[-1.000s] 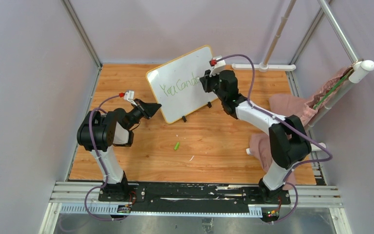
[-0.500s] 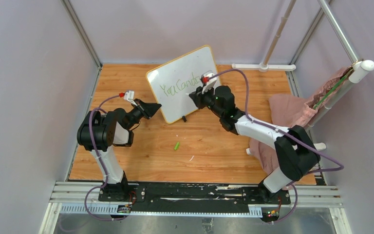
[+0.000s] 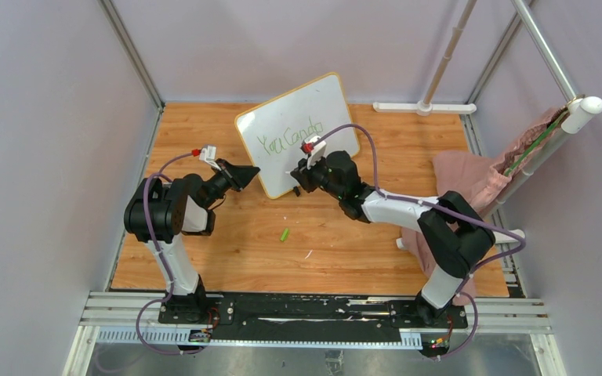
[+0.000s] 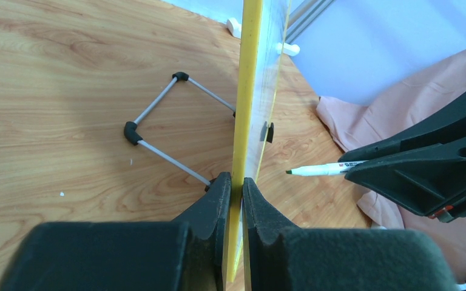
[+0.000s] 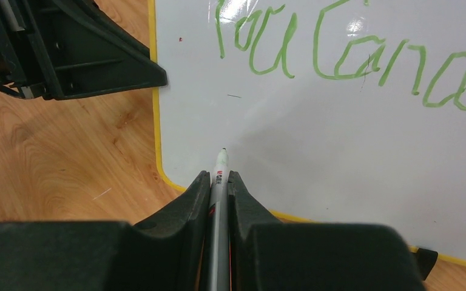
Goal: Write a sentence on the whiteboard
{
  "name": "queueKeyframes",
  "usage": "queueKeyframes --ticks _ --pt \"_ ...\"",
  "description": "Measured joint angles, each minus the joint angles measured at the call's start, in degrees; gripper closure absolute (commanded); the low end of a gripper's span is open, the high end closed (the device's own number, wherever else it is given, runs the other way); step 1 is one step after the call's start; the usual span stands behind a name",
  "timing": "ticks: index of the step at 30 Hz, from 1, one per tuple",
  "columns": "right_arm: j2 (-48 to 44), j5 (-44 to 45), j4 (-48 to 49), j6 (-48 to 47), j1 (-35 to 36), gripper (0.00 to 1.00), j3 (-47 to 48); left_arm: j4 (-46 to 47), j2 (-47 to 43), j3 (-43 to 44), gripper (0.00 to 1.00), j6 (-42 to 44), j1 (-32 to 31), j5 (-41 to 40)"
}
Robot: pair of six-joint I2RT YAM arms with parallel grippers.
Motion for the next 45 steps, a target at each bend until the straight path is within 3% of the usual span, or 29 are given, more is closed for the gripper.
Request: queueKeyframes --ticks 45 --pt "6.27 2.67 -8.85 -4.68 0.04 1.00 9.42 0.02 0.24 0.11 1.00 -0.02 0.00 0.17"
